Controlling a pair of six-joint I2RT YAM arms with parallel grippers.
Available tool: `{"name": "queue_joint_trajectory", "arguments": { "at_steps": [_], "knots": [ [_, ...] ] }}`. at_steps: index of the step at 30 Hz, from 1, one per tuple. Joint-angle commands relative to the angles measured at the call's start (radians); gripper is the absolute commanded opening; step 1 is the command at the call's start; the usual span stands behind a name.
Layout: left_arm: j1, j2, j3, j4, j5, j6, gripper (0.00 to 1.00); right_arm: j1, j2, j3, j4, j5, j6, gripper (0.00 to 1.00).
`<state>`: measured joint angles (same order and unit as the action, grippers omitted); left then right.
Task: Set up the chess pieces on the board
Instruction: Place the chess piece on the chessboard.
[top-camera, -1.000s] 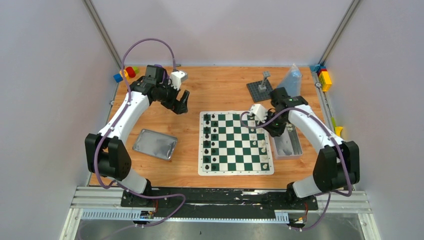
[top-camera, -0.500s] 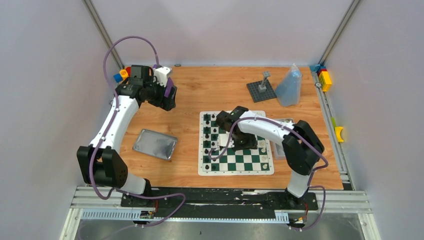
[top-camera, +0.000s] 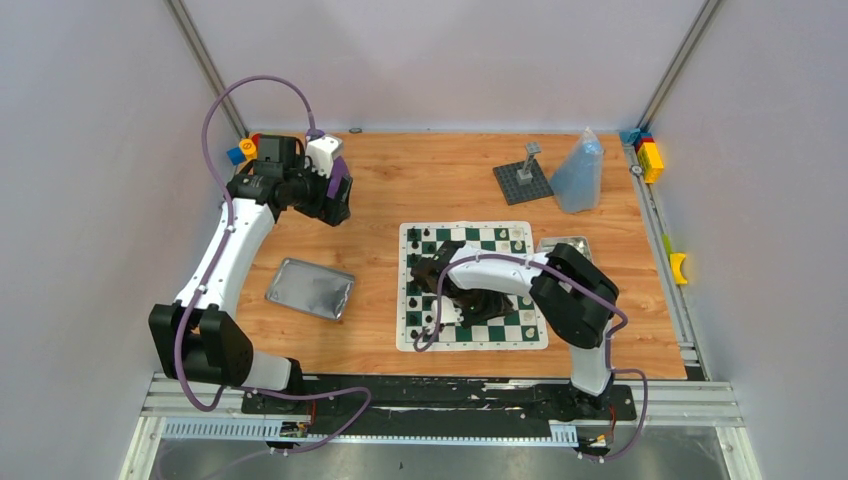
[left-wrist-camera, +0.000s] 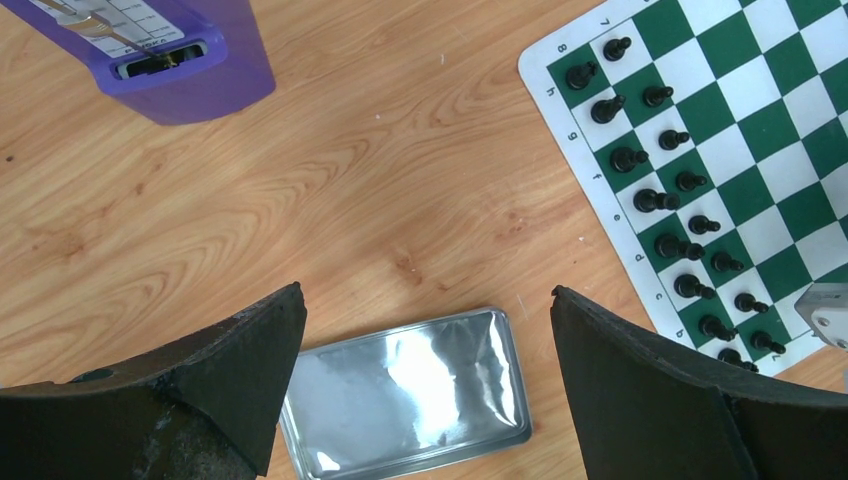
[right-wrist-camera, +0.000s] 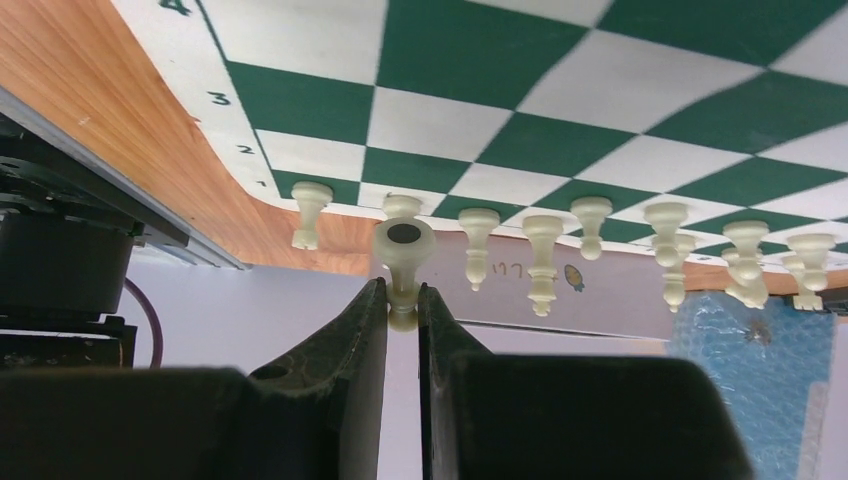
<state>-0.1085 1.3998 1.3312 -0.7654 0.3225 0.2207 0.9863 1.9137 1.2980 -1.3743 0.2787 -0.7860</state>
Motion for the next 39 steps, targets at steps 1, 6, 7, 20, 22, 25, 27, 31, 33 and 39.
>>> {"name": "queue_joint_trajectory", "arguments": {
  "at_steps": [1, 6, 7, 20, 22, 25, 27, 31, 33, 39],
  "knots": [
    [0.006, -0.036, -0.004, 0.027, 0.022, -0.020, 1.00, 0.022, 0.024, -0.022, -0.025, 0.017, 0.042, 0.13],
    [0.006, -0.035, -0.006, 0.029, 0.031, -0.022, 1.00, 0.037, 0.038, -0.035, -0.022, 0.014, 0.055, 0.14],
    [0.005, -0.035, -0.006, 0.029, 0.030, -0.022, 1.00, 0.038, 0.041, -0.037, -0.021, 0.013, 0.056, 0.14],
    [0.005, -0.036, -0.017, 0.036, 0.037, -0.019, 1.00, 0.041, 0.064, -0.046, -0.007, 0.013, 0.066, 0.19],
    [0.006, -0.036, -0.017, 0.035, 0.037, -0.019, 1.00, 0.042, 0.066, -0.044, -0.007, 0.013, 0.071, 0.20],
    [0.005, -0.036, -0.017, 0.036, 0.038, -0.019, 1.00, 0.042, 0.067, -0.044, -0.007, 0.015, 0.075, 0.23],
    [0.006, -0.036, -0.017, 0.036, 0.038, -0.018, 1.00, 0.042, 0.069, -0.041, -0.007, 0.014, 0.078, 0.24],
    [0.006, -0.037, -0.020, 0.035, 0.038, -0.019, 1.00, 0.042, 0.074, -0.037, -0.007, 0.010, 0.086, 0.25],
    [0.007, -0.038, -0.021, 0.035, 0.037, -0.017, 1.00, 0.042, 0.074, -0.038, -0.006, 0.010, 0.089, 0.25],
    [0.006, -0.034, -0.021, 0.036, 0.038, -0.016, 1.00, 0.040, 0.051, -0.022, -0.015, -0.002, 0.103, 0.32]
  ]
}}
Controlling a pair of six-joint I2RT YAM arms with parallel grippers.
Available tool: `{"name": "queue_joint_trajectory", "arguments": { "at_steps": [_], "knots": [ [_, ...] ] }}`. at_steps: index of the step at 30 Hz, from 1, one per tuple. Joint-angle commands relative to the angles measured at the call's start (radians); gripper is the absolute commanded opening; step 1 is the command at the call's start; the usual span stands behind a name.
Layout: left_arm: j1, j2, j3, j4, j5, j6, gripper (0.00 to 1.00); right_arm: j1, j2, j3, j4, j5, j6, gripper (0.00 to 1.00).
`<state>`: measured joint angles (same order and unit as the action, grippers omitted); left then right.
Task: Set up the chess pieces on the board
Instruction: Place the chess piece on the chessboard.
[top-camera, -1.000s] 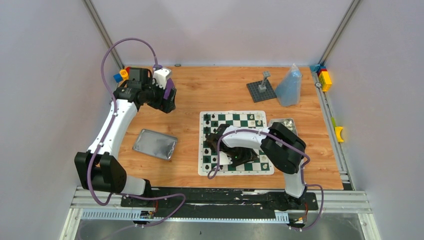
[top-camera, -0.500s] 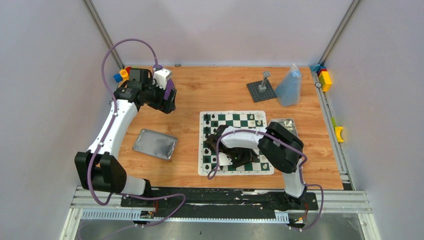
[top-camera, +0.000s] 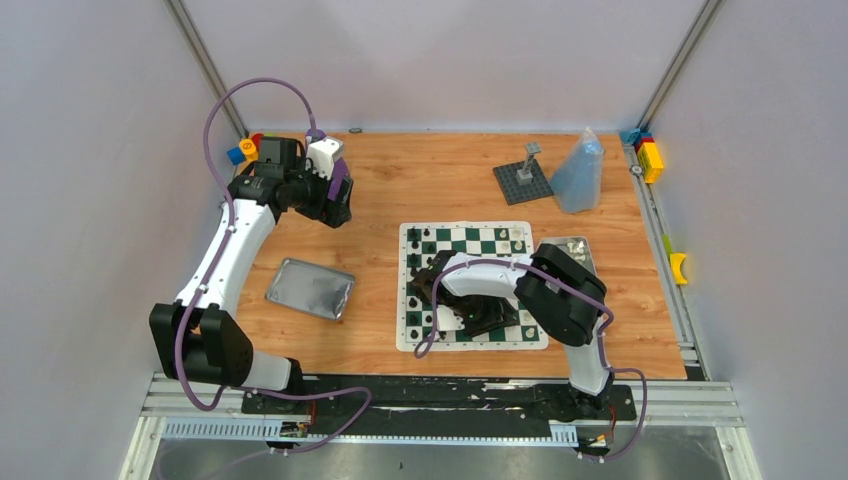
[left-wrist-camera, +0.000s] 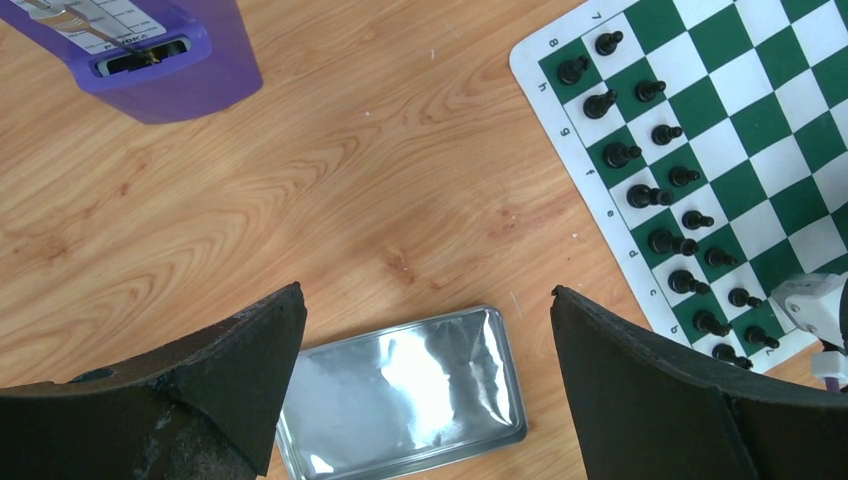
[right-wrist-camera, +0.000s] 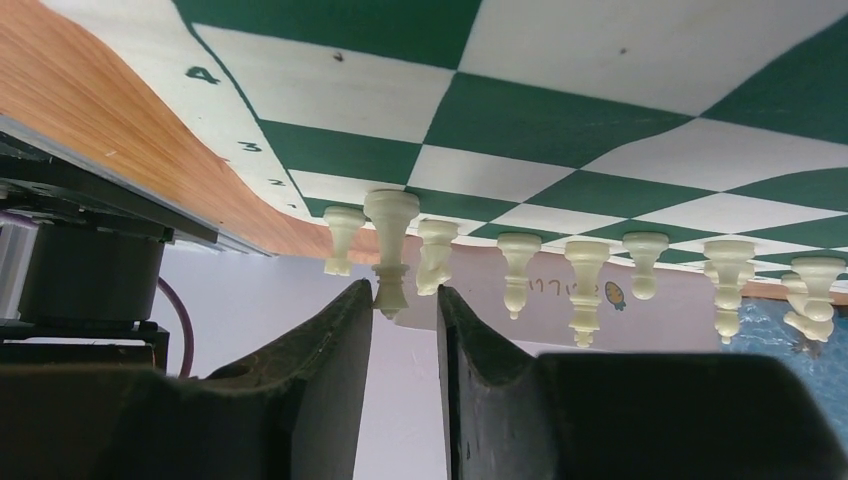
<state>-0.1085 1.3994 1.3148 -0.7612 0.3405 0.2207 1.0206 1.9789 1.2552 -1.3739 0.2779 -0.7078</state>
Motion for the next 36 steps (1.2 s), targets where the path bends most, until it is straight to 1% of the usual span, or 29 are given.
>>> {"name": "queue_joint_trajectory", "arguments": {
  "at_steps": [1, 5, 10, 13, 16, 18, 20, 24, 28, 36],
  "knots": [
    [0.006, -0.034, -0.005, 0.032, 0.019, -0.016, 1.00, 0.006, -0.022, 0.023, -0.019, -0.011, 0.028, 0.33],
    [0.007, -0.025, -0.004, 0.034, 0.019, -0.014, 1.00, 0.004, -0.062, 0.028, -0.027, -0.058, 0.031, 0.41],
    [0.006, -0.019, 0.003, 0.031, 0.018, -0.014, 1.00, -0.023, -0.139, 0.082, -0.029, -0.148, 0.033, 0.43],
    [0.005, -0.018, 0.005, 0.030, 0.020, -0.015, 1.00, -0.076, -0.193, 0.125, -0.029, -0.254, 0.034, 0.45],
    [0.006, -0.012, 0.011, 0.026, 0.024, -0.014, 1.00, -0.155, -0.249, 0.142, -0.005, -0.417, 0.040, 0.47],
    [0.007, -0.007, 0.014, 0.025, 0.030, -0.016, 1.00, -0.213, -0.291, 0.114, 0.041, -0.504, 0.047, 0.49],
    [0.006, -0.001, 0.016, 0.025, 0.034, -0.016, 1.00, -0.266, -0.340, 0.046, 0.110, -0.551, 0.059, 0.50],
    [0.007, 0.012, 0.018, 0.025, 0.044, -0.022, 1.00, -0.339, -0.400, -0.075, 0.233, -0.602, 0.083, 0.50],
    [0.006, 0.017, 0.018, 0.025, 0.044, -0.023, 1.00, -0.380, -0.441, -0.162, 0.315, -0.627, 0.108, 0.53],
    [0.006, 0.020, 0.019, 0.022, 0.045, -0.025, 1.00, -0.401, -0.453, -0.246, 0.389, -0.591, 0.126, 0.54]
  ]
}}
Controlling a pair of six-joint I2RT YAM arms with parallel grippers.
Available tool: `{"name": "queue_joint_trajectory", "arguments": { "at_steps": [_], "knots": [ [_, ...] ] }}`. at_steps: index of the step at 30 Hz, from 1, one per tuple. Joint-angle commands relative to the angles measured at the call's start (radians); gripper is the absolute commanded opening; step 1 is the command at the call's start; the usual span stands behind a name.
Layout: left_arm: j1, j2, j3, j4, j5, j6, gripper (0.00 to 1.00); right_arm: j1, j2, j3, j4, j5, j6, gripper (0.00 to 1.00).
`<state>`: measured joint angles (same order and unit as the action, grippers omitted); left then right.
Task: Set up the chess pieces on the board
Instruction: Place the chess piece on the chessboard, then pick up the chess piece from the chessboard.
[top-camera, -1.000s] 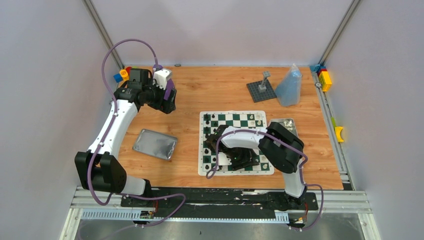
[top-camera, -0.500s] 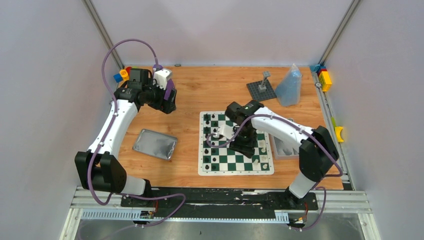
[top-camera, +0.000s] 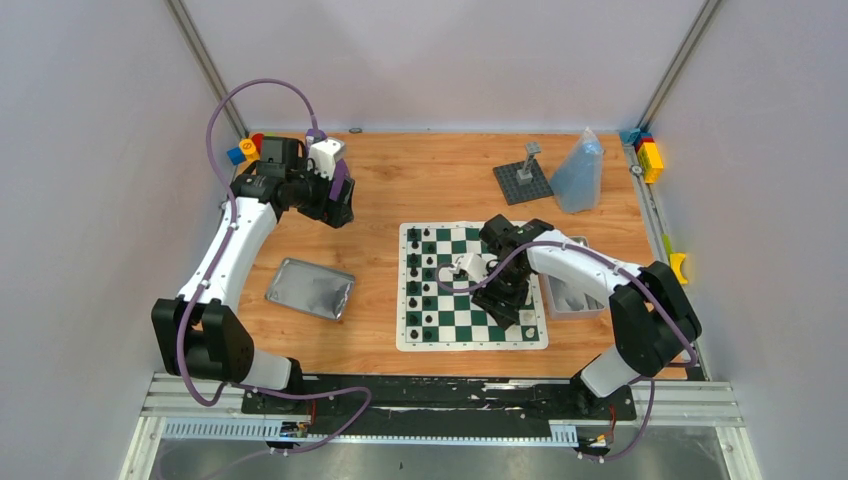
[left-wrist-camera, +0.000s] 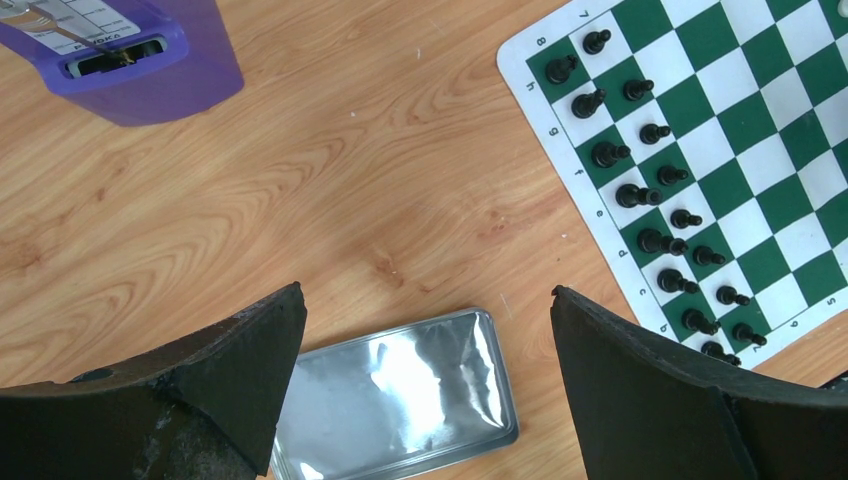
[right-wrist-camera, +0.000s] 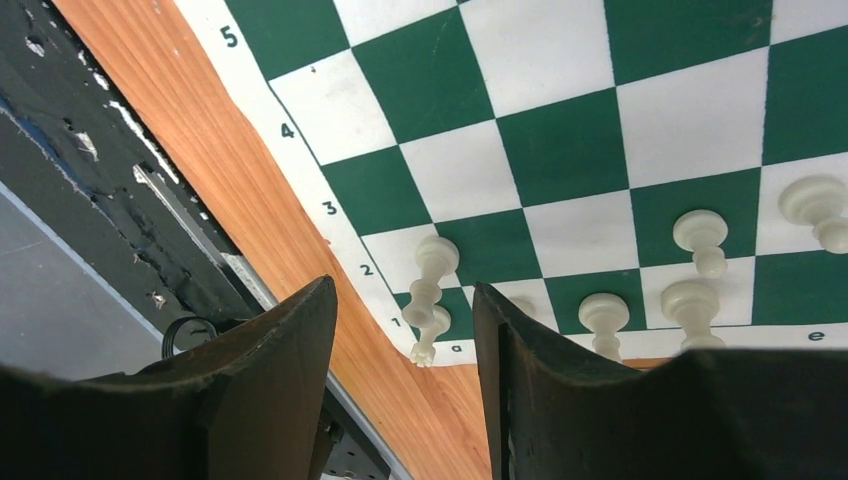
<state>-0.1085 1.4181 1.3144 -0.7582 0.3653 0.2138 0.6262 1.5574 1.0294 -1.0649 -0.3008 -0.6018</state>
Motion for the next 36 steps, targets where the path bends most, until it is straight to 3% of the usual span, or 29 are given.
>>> {"name": "queue_joint_trajectory", "arguments": {
  "at_steps": [1, 16, 27, 33, 36],
  "knots": [
    [0.006, 0.000, 0.019, 0.019, 0.020, -0.018, 1.00, -0.008, -0.030, -0.025, 0.084, -0.006, 0.020, 0.54],
    [0.005, 0.007, 0.010, 0.022, 0.031, -0.013, 1.00, -0.011, -0.021, -0.069, 0.083, 0.045, 0.019, 0.45],
    [0.006, 0.010, 0.007, 0.023, 0.035, -0.012, 1.00, -0.011, 0.003, -0.064, 0.070, 0.051, 0.016, 0.30],
    [0.006, 0.012, 0.005, 0.023, 0.033, -0.010, 1.00, -0.013, -0.009, -0.025, 0.042, 0.053, 0.017, 0.13],
    [0.006, 0.012, 0.009, 0.022, 0.034, -0.010, 1.00, -0.027, -0.023, 0.025, 0.013, 0.061, 0.014, 0.10]
  ]
}}
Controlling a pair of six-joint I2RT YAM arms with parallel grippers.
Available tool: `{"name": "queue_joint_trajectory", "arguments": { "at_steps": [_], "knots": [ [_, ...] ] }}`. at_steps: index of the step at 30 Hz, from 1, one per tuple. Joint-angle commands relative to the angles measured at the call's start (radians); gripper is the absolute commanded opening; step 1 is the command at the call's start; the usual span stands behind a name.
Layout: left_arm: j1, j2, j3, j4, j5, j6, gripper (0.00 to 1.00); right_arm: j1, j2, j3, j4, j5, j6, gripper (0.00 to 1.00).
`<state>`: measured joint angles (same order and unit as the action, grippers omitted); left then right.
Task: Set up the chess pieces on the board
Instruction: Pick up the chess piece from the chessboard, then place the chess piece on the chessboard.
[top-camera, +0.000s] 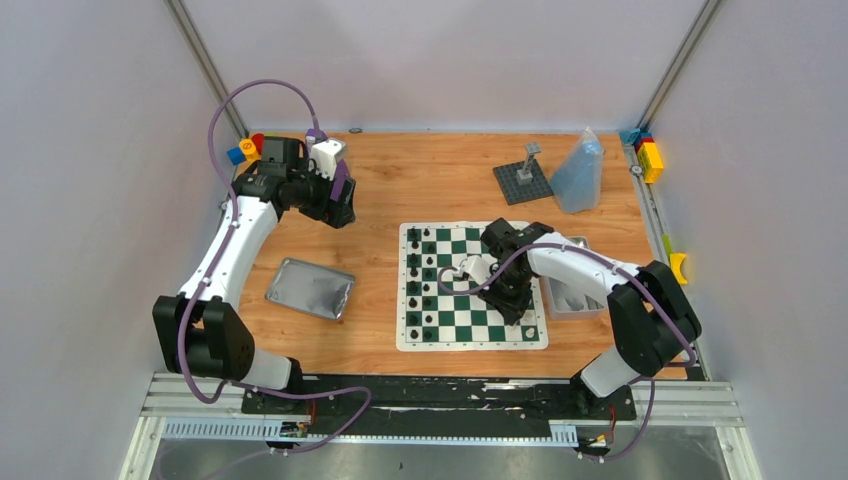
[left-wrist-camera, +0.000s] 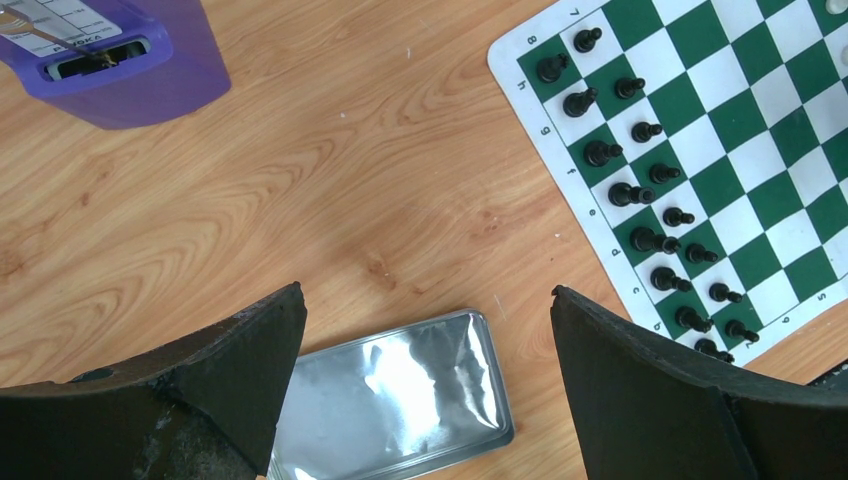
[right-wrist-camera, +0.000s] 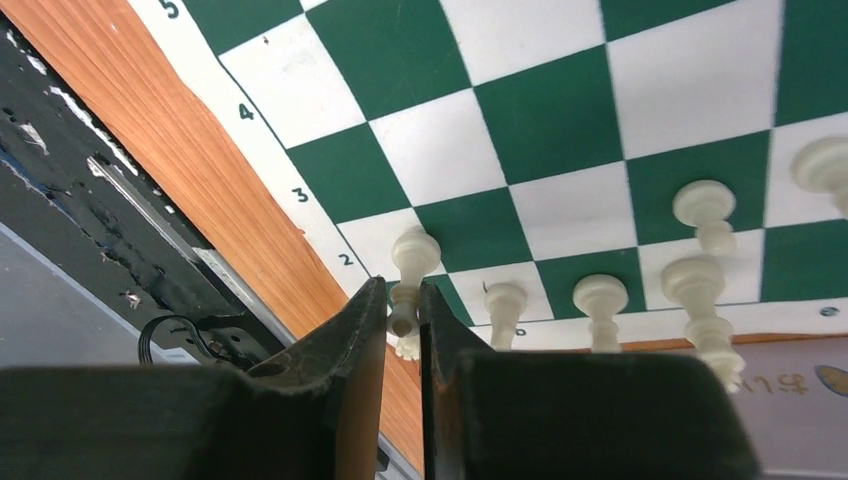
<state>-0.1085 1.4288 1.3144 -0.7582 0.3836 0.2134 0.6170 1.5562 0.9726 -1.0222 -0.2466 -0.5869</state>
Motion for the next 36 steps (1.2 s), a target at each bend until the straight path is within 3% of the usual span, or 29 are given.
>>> {"name": "queue_joint_trajectory", "arguments": {
  "at_steps": [1, 19, 36],
  "knots": [
    [0.006, 0.003, 0.010, 0.021, 0.018, -0.009, 1.00, -0.024, -0.028, 0.102, -0.040, 0.011, -0.007, 0.10],
    [0.006, 0.008, 0.025, 0.016, 0.033, -0.013, 1.00, -0.244, 0.141, 0.411, -0.105, 0.084, -0.112, 0.08],
    [0.005, 0.019, 0.019, 0.019, 0.036, -0.012, 1.00, -0.288, 0.240, 0.399, -0.037, 0.081, -0.119, 0.09]
  ]
}}
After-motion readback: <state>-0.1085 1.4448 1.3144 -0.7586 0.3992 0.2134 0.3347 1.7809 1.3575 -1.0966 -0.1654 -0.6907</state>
